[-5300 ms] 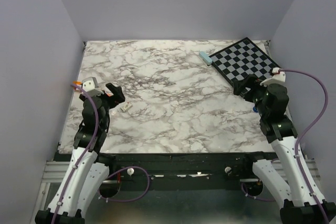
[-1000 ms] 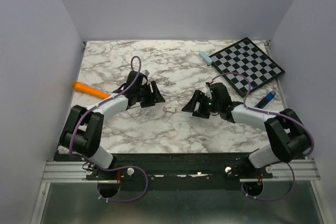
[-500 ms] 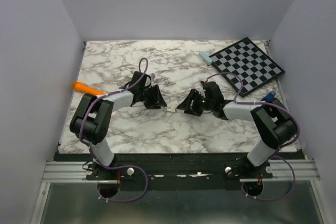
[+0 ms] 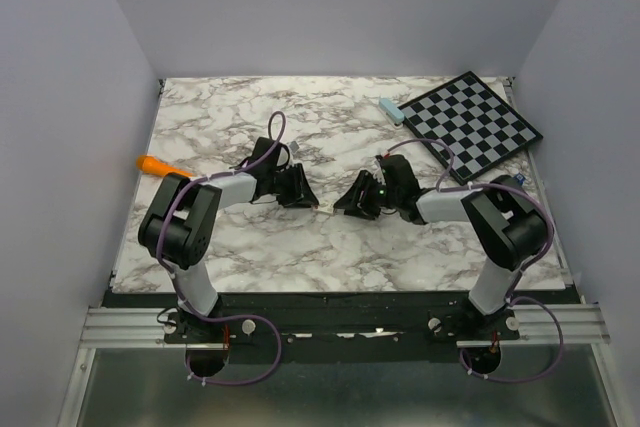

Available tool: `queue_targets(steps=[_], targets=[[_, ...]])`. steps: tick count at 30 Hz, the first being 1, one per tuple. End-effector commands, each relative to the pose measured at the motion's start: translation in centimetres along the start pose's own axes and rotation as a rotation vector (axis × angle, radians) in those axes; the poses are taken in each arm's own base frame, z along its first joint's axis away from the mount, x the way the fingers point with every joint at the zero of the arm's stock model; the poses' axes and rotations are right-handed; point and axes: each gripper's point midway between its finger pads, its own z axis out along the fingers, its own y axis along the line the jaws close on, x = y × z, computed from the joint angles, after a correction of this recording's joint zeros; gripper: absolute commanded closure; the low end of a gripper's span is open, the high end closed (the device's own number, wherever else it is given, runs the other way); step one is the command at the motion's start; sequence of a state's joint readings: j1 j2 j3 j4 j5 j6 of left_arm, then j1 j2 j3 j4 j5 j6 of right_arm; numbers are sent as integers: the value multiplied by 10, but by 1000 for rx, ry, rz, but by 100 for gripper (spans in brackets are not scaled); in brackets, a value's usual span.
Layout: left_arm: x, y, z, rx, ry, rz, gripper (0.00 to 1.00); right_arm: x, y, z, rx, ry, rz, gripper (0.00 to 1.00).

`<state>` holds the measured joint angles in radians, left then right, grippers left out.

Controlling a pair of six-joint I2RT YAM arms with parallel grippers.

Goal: Load the staples into the stapler

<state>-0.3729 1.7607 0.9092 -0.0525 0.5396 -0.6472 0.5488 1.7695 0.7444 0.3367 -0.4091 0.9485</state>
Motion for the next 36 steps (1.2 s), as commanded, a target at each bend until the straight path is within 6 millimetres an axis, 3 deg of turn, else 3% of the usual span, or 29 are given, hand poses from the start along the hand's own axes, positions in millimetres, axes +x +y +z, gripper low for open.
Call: queue_targets(steps=[1,18,30,36], targets=[[-4,-7,4,55,11,1,60,0,4,8,-20,12,-1,45],[1,-7,10,80,28,-29,65,6,-10,15,16,35,17,52],[4,-8,12,90,32,-46,81,8,-17,15,42,39,20,53],[5,-9,12,99,29,-54,98,7,-21,13,67,33,7,55]])
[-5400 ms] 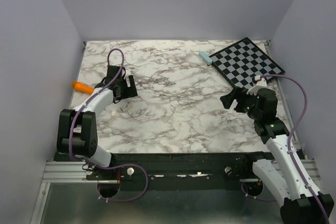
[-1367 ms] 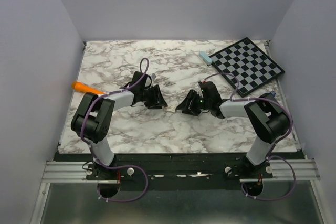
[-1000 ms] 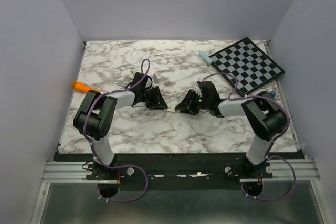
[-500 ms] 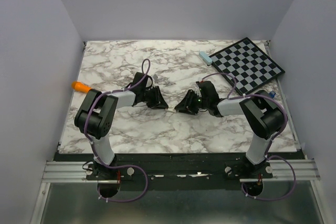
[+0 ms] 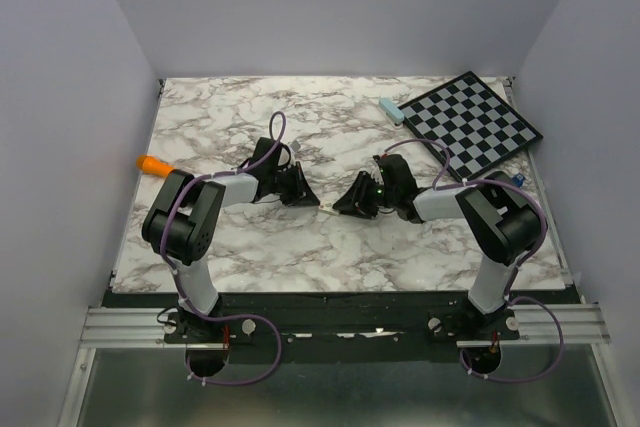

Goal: Load the staples into the stapler

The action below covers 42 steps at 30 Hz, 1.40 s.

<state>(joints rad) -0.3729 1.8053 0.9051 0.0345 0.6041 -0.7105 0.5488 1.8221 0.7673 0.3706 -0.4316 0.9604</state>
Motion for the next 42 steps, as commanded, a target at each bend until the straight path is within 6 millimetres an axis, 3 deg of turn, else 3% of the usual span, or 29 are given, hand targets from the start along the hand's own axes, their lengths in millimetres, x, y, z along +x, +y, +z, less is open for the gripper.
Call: queue_targets(steps=[1,6,19,22,25,29,32,42], targets=[[5,-1,2,27,16,-14,100,7,-22,2,88,13,1,56],[6,-1,2,29,16,-22,100,6,-28,-2,119,3,-19,61],[7,0,2,24,20,-34,100,-1,-30,-9,147,-17,-73,89],[6,-2,0,29,15,-29,100,-5,-27,-11,158,-22,-98,92],[5,-6,-3,36,3,-17,88,-7,-27,-13,172,-23,-115,98],[3,-8,-6,45,-13,-9,66,-8,-27,-14,184,-16,-126,99],[4,-9,-7,52,-17,-8,58,-9,-26,-15,192,-10,-136,99],[1,-8,-15,16,-51,11,57,-17,-21,-18,234,-14,-178,99]])
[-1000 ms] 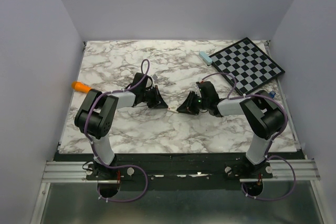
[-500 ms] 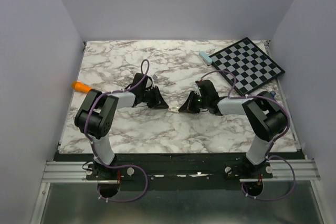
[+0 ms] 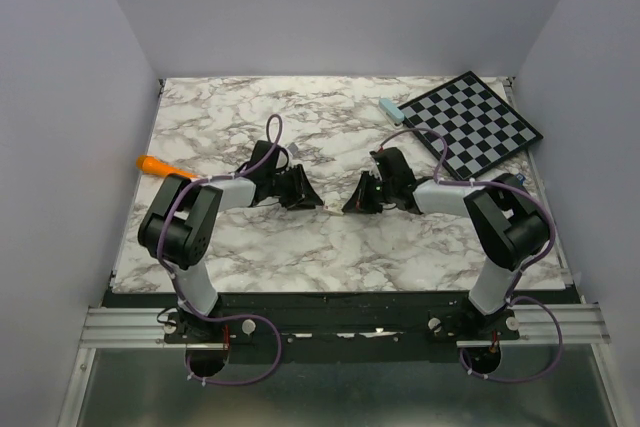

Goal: Load the staples into the stapler

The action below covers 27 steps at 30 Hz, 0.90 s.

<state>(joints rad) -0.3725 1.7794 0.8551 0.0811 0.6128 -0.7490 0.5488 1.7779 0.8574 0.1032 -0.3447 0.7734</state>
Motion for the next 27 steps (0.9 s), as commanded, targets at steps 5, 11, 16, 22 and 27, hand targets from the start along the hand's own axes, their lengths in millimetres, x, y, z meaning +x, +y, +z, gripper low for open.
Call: queue_targets(steps=[5,11,16,22,27], targets=[[-4,-1,-21,-60,-79,24,57,-8,-8,-10,140,-16,-76,99],[-4,-6,-34,-53,-128,50,57,-9,0,-11,160,-16,-126,99],[-3,-12,-38,-30,-140,60,57,-12,9,-12,175,-27,-169,96],[-3,-13,-40,-27,-149,67,57,-17,26,-15,163,-43,-230,80],[-6,-11,-35,-32,-147,56,54,-15,22,-16,181,-55,-191,60]])
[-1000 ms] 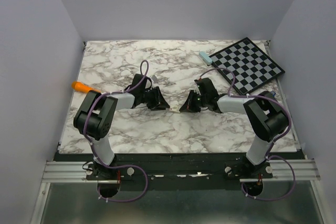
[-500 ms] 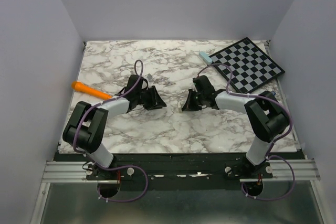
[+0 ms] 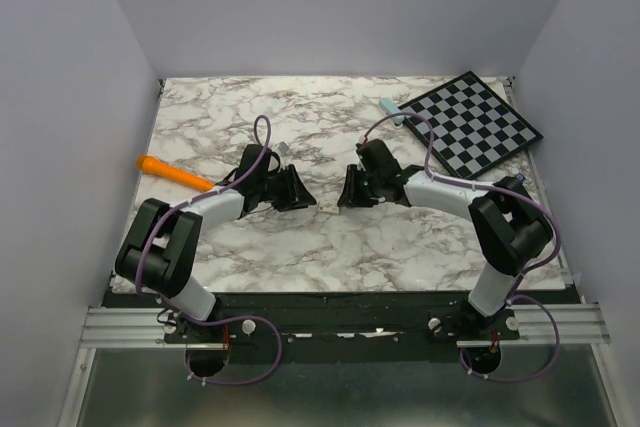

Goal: Load the staples into the stapler

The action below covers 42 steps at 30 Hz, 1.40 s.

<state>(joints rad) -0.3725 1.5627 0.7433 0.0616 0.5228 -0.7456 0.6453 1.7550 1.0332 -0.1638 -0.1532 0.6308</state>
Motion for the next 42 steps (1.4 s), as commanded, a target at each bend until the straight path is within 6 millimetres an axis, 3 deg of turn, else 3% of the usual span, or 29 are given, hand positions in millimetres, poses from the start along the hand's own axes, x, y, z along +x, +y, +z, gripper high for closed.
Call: queue_targets(steps=[1,7,15,42], targets=[[-9,1,3,-10,-32,3,54,-3,-3,-8,38,-27,27,53],[-17,-5,18,24,-6,-11,53,5,-4,-5,20,-26,85,44],[-11,2,35,21,52,-32,53,8,-8,1,-19,-22,163,46],[3,7,48,-1,107,-19,65,11,-5,20,-139,21,197,53]])
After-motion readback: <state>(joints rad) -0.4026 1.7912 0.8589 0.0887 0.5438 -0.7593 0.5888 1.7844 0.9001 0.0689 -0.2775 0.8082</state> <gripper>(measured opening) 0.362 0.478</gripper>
